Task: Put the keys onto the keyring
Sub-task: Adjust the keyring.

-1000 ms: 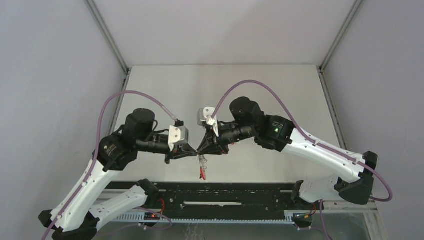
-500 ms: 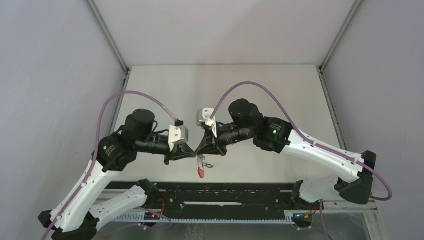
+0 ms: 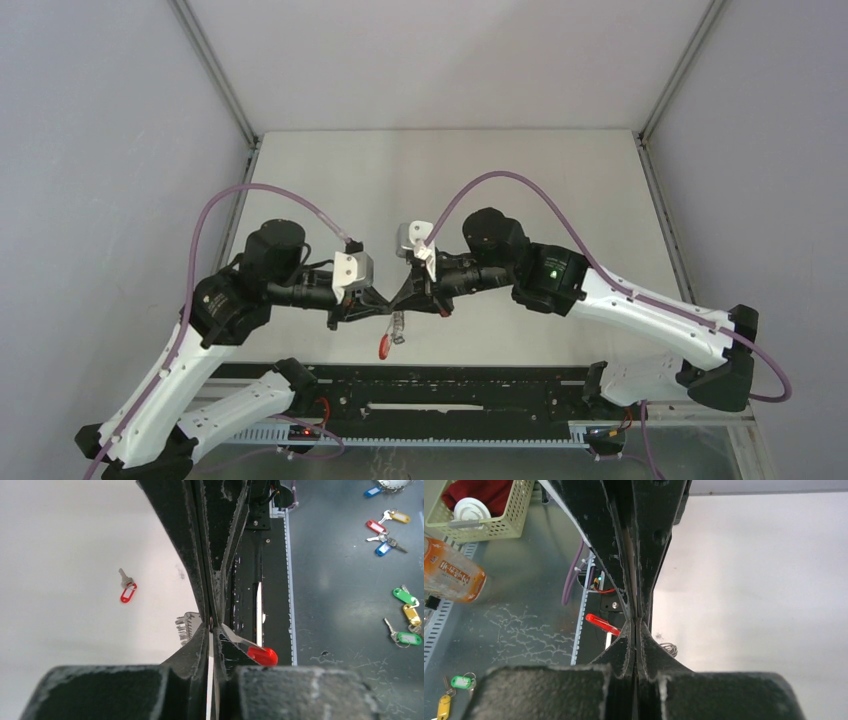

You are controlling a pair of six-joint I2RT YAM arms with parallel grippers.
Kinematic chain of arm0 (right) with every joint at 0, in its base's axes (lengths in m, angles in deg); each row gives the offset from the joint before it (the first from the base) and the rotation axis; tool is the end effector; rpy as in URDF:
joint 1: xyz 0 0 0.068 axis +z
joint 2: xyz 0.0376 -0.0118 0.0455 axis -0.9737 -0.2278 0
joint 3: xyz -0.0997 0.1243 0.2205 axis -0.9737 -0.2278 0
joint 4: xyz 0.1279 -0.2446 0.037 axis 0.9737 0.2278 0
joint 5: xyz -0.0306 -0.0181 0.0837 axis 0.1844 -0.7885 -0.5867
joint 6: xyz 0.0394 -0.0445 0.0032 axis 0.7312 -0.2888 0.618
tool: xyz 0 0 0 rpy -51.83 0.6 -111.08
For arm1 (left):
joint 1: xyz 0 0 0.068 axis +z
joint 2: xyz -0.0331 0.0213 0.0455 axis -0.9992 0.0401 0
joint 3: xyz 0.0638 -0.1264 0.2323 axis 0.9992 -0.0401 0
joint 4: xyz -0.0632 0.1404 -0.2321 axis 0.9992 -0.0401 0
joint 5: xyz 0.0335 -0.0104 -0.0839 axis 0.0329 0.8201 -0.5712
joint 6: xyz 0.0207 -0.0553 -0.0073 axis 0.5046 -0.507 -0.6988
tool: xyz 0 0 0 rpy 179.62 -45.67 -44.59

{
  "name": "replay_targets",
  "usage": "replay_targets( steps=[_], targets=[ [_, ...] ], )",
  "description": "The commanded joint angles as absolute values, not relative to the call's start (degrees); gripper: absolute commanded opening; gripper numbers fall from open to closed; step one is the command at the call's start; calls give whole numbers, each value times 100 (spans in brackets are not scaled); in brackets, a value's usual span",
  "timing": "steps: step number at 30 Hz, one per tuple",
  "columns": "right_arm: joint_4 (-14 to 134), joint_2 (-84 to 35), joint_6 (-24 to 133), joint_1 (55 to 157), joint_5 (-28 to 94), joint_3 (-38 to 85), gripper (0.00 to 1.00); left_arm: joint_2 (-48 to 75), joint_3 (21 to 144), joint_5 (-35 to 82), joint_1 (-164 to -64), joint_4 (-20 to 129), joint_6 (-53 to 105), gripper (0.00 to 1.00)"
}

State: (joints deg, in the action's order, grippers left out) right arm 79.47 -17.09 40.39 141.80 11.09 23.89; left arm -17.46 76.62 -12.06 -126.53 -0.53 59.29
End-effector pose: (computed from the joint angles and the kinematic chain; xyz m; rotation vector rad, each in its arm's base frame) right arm 0.1138 0.2942 0.3991 -1.4735 1.3918 1.1462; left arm 0.0934 -0.1138 0.3971 1.4314 1.5307 -0.9801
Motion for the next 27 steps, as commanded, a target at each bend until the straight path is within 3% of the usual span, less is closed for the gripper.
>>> replay_targets(
  steps=[1, 4, 12, 17, 27],
  targets=[
    [7431, -1245, 4234, 14145, 1328, 2111, 0, -1919, 7828, -1406, -12669, 327, 5859, 24],
    [6794, -991, 4485, 14065, 1057, 1723, 0, -2048, 7616, -1467, -12664, 410, 5748, 37],
    [4562, -496, 5421, 13990, 767, 499, 0, -2300, 7094, -1573, -12636, 1086, 4886, 35],
    [3851, -470, 5723, 14030, 739, 211, 0, -2328, 6889, -1666, -12631, 1339, 4632, 46],
    [3495, -515, 5774, 14106, 860, 71, 0, -2370, 6855, -1846, -12595, 1732, 4104, 37]
  ],
)
